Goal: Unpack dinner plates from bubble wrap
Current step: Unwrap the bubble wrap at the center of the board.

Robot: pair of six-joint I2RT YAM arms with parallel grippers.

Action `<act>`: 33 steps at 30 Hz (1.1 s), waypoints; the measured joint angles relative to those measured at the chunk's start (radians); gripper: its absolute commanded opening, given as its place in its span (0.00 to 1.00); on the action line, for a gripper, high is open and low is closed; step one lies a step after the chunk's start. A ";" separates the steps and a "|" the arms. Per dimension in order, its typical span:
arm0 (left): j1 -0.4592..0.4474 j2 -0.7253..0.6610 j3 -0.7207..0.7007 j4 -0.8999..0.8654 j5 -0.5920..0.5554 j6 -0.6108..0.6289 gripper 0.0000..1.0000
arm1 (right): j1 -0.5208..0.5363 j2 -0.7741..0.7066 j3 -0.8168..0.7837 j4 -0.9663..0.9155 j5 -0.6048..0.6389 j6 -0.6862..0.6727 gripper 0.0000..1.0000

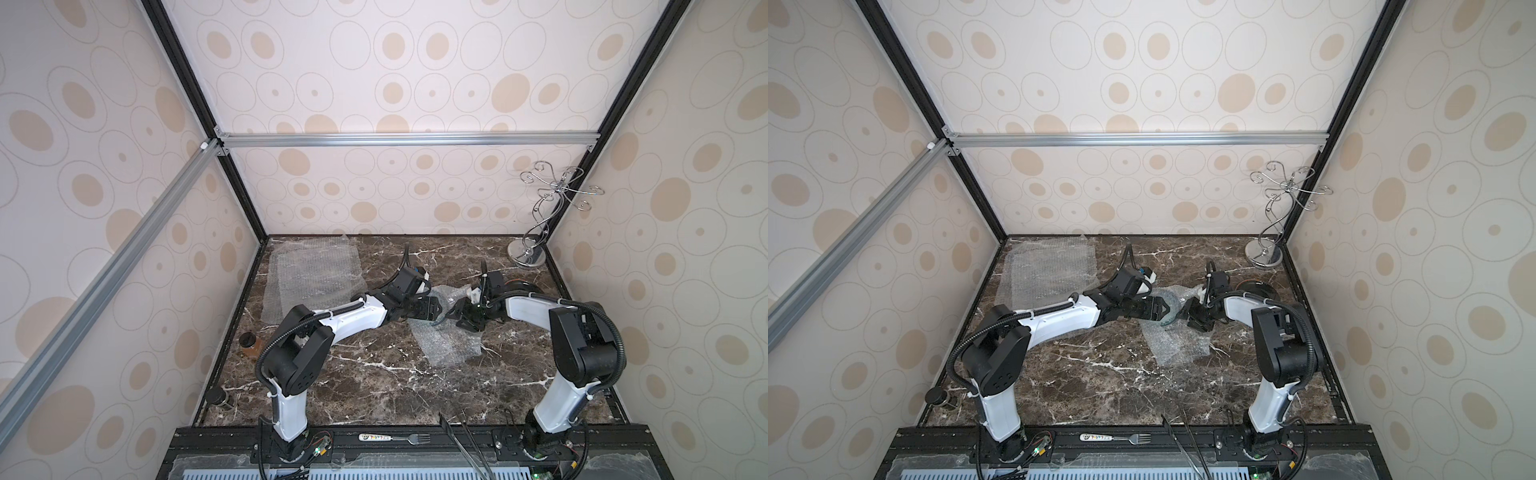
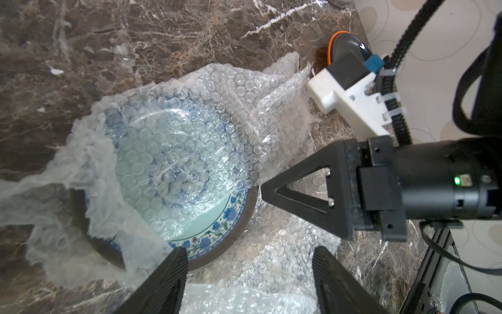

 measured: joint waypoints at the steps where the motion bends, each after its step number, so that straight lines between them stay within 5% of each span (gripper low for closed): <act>1: 0.000 -0.006 -0.008 0.000 -0.003 0.001 0.75 | 0.000 0.000 0.006 0.003 0.006 -0.001 0.44; 8: 0.001 -0.038 -0.029 -0.010 -0.025 0.007 0.78 | 0.000 0.010 0.053 0.019 0.038 -0.008 0.28; 15: 0.000 -0.041 0.000 -0.075 -0.056 0.031 0.86 | 0.000 0.024 0.063 0.021 0.040 -0.008 0.41; 25: -0.061 0.177 0.406 -0.431 -0.262 0.067 0.91 | 0.031 -0.026 -0.006 0.004 0.029 -0.015 0.43; 33: -0.093 0.240 0.446 -0.580 -0.327 0.093 0.91 | 0.103 -0.119 -0.081 -0.005 0.025 -0.012 0.44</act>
